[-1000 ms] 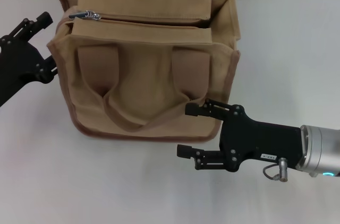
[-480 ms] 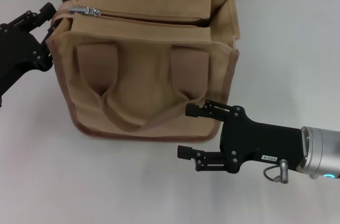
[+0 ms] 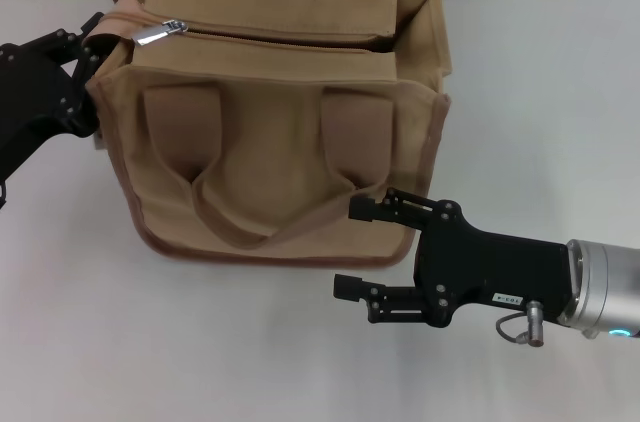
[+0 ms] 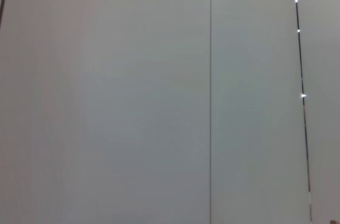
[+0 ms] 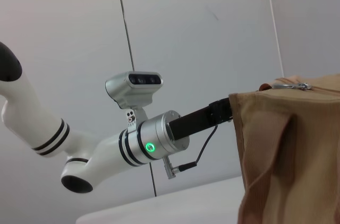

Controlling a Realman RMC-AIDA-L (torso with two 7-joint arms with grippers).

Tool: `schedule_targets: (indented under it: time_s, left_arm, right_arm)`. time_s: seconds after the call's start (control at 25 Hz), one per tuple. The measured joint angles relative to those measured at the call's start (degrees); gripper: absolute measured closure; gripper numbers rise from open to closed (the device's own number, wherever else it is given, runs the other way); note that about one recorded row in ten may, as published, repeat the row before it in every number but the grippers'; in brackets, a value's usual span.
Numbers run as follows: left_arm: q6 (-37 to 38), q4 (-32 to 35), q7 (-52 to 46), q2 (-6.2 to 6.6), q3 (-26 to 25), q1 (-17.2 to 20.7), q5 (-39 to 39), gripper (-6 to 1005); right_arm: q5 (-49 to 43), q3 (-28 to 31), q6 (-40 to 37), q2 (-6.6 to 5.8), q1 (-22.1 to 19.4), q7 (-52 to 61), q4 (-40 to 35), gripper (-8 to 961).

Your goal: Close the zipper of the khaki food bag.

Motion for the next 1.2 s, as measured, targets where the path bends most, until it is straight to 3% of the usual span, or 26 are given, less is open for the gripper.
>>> schedule_targets:
  time_s: [0.08, 0.52, 0.72, 0.92, 1.2]
  left_arm:
    - [0.7, 0.0, -0.7, -0.04, 0.0, 0.0, 0.0, 958]
    - [8.0, 0.0, -2.4, -0.16, -0.4, -1.8, -0.8, 972]
    - [6.0, -0.3, -5.5, -0.15, -0.2, -3.1, -1.3, 972]
    - [7.0, -0.4, -7.3, -0.11, -0.3, -3.7, -1.4, 973]
    - [6.0, 0.0, -9.4, -0.07, -0.2, -5.1, -1.5, 972]
  right_arm:
    - [0.5, 0.0, -0.9, 0.01, 0.0, 0.1, 0.0, 105]
    - [1.5, 0.4, -7.7, -0.32, 0.6, 2.6, -1.0, 127]
    - [2.2, 5.9, -10.2, -0.41, 0.8, 7.5, -2.4, 150]
    - [3.6, 12.0, -10.2, -0.35, 3.0, 15.3, -3.9, 188]
    - [8.8, 12.3, -2.9, -0.3, 8.2, 28.1, -3.2, 327]
